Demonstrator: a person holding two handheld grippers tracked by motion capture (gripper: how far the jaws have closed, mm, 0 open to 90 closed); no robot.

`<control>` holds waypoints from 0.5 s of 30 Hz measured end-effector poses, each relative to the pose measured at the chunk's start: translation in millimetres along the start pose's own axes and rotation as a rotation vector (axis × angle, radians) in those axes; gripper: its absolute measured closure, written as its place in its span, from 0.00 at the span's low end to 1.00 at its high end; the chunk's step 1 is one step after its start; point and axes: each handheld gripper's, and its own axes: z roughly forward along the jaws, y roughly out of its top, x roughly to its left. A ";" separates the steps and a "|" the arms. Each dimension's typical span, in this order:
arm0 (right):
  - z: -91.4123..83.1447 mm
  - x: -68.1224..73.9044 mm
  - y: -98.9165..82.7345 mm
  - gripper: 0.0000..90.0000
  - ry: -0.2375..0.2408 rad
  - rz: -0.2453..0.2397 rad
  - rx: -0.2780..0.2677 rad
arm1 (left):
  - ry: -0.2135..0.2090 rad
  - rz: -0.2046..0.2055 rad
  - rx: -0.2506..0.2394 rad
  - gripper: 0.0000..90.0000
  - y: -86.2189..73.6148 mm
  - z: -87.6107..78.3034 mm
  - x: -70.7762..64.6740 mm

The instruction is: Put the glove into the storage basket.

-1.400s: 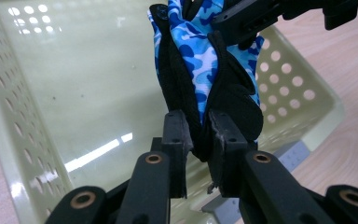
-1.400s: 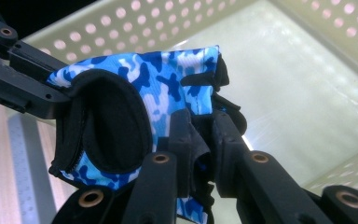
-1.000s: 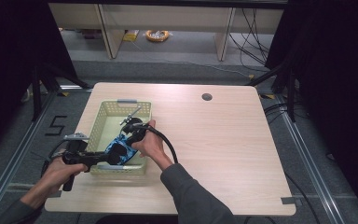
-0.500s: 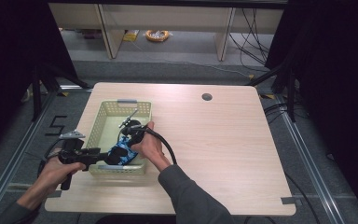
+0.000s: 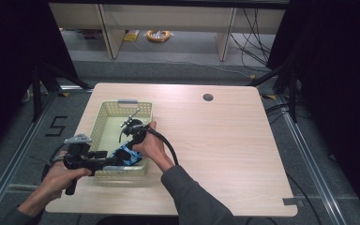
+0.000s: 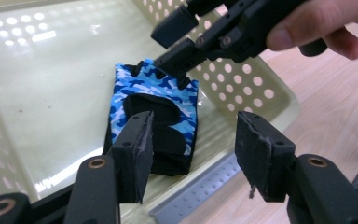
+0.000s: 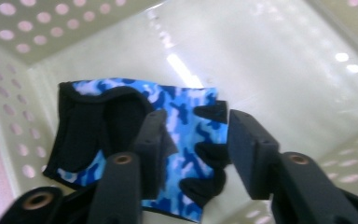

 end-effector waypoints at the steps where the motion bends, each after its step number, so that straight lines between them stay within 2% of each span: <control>1: -1.7 -0.1 0.0 0.61 0.001 0.013 -0.002 | 0.001 -0.002 -0.008 0.50 0.2 -0.5 -1.7; 2: -4.0 -0.7 0.0 0.60 -0.003 0.009 -0.009 | 0.003 0.009 -0.014 0.50 0.5 -2.0 -2.7; 5: -14.3 0.6 -0.1 0.59 0.004 -0.003 -0.053 | -0.017 0.010 -0.033 0.48 1.3 -7.5 -10.8; 9: -32.2 4.2 -3.1 0.57 0.024 -0.013 -0.114 | -0.032 0.037 -0.049 0.44 -0.5 -11.9 -27.9; 10: -37.2 5.6 -4.7 0.56 0.031 0.002 -0.120 | -0.044 0.044 -0.048 0.43 -1.0 -12.2 -32.0; 12: -45.2 5.3 -8.3 0.56 0.026 -0.012 -0.138 | -0.053 0.067 -0.048 0.42 -1.8 -12.5 -39.4; 13: -48.7 4.9 -10.3 0.55 0.030 -0.014 -0.147 | -0.056 0.072 -0.054 0.42 -2.2 -11.8 -42.9; 14: -51.7 5.9 -12.7 0.55 0.033 0.004 -0.150 | -0.060 0.071 -0.073 0.42 -2.9 -10.4 -45.8; 15: -54.6 4.5 -14.8 0.55 0.033 -0.011 -0.157 | -0.061 0.074 -0.066 0.42 -2.3 -10.7 -48.2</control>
